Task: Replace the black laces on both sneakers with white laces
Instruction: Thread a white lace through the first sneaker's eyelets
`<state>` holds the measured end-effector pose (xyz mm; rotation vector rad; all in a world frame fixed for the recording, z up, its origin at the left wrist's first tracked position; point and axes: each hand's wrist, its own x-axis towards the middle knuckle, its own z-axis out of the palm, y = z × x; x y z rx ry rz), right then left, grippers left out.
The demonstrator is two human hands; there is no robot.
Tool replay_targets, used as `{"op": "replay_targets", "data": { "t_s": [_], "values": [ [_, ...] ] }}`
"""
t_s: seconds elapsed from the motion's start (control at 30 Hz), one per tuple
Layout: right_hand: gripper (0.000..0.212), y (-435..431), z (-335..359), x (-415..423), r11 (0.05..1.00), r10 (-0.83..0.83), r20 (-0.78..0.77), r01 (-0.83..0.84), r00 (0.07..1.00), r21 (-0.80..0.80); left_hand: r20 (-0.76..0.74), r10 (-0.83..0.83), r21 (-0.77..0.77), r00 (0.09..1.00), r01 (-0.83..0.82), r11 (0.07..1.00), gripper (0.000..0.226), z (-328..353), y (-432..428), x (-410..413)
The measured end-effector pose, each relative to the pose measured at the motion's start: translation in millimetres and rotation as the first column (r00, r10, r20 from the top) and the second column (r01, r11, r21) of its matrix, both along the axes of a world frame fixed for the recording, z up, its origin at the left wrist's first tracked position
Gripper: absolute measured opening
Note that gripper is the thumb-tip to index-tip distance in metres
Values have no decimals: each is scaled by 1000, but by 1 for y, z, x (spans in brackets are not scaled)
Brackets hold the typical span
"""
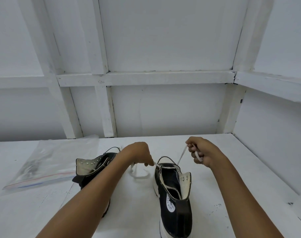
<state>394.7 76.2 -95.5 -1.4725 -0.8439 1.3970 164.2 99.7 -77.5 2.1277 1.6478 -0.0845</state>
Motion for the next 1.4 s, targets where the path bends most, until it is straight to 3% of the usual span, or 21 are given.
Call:
{"op": "replay_targets", "data": {
  "t_s": [0.2, 0.3, 0.4, 0.47, 0.57, 0.77, 1.03, 1.4],
  "values": [
    [25, 8, 17, 6, 989, -85, -195, 106, 977, 102, 68, 85, 102, 994, -92, 991, 44, 16, 9, 3],
    [27, 11, 27, 3, 984, -81, -223, 113, 972, 135, 286, 142, -4, 948, -147, 989, 43, 32, 12, 5],
    [28, 14, 37, -3, 975, -87, -286, 141, 954, 172, 586, 251, -132, 771, -215, 968, 38, 48, 14, 5],
    [29, 16, 48, -4, 967, -95, -316, 162, 944, 194, 704, 288, -185, 649, -224, 957, 31, 59, 16, 4],
    [28, 22, 63, -4, 960, -81, -308, 158, 948, 233, 812, 316, -266, 491, -172, 949, 16, 79, 15, 5],
    [28, 33, 99, -13, 939, -94, -280, 179, 955, 295, 937, 277, -275, 214, -41, 961, 27, 116, 14, 20],
    [26, 38, 148, -18, 909, -149, -190, 210, 970, 360, 990, 118, -122, 83, 47, 991, 25, 164, 23, 35],
    [27, 44, 212, -7, 880, -182, -134, 222, 974, 419, 995, -11, 6, 96, 54, 999, 29, 222, 39, 42]
  ]
}}
